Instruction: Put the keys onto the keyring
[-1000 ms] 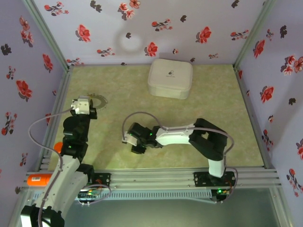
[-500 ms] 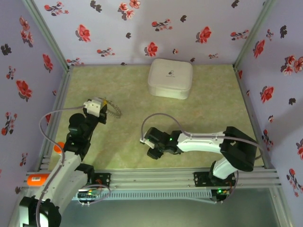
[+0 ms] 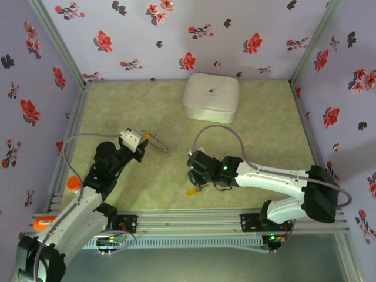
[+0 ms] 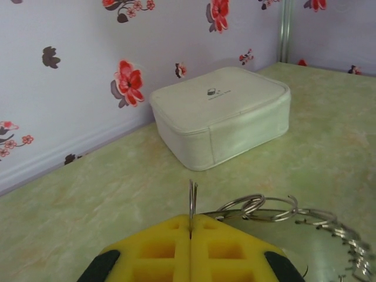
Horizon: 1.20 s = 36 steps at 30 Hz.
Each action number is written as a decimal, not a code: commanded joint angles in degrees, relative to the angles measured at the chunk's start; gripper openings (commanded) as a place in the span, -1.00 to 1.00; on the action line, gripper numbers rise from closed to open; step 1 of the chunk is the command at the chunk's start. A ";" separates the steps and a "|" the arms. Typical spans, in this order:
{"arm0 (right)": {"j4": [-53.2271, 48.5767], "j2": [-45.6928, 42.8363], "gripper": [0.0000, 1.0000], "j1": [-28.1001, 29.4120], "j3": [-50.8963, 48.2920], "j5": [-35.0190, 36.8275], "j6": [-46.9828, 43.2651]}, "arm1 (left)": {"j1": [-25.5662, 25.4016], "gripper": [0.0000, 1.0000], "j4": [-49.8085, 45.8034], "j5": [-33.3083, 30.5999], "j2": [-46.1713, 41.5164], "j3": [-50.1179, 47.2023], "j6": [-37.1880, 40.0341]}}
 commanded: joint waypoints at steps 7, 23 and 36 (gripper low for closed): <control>-11.42 6.63 -0.06 -2.03 4.28 -6.69 27.05 | -1.22 -1.00 -0.16 1.35 0.15 1.40 2.21; 13.81 3.35 -0.03 -1.69 -12.55 -13.76 64.90 | -2.78 -1.00 -1.24 1.35 0.63 1.23 3.16; 13.71 2.98 -0.22 -1.41 -13.39 -15.46 67.94 | -3.05 -1.00 -1.24 1.44 1.18 1.14 3.45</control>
